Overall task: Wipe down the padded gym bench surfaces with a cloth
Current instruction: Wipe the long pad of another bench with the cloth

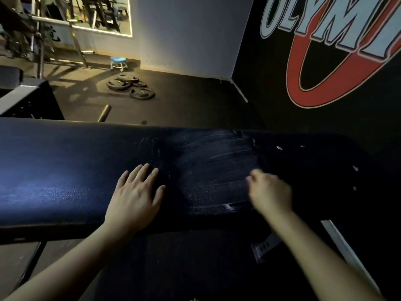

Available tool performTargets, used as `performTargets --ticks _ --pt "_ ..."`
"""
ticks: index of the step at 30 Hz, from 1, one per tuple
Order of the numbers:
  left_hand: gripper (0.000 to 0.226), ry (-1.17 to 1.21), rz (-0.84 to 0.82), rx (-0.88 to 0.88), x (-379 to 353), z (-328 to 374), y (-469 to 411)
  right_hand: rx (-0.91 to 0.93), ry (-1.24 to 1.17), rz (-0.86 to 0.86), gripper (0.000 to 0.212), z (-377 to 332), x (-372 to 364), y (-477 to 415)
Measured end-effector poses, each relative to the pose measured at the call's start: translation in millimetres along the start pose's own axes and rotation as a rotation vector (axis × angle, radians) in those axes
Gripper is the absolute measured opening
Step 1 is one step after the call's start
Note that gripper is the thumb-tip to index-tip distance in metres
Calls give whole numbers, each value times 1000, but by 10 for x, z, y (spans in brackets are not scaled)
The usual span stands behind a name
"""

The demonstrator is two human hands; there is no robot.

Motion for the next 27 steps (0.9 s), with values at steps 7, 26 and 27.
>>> performTargets --ticks 7,26,27 --pt "76 -16 25 2 7 1 5 56 -97 27 10 -793 -145 220" --pt "82 -1 2 -32 20 -24 -13 455 -114 44 8 -1169 -263 688" --pt "81 -4 6 -31 9 -37 -15 365 -115 78 14 -884 -201 558"
Point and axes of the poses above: each hand's wrist, its own y-axis away from the middle knuckle, its own x-axis out of the back of the hand, z = x × y, the point moved 6 cm from there along -y, towards the middle knuckle, and after that the axes turned 15 degrees about -z, right-handed, at the moved point
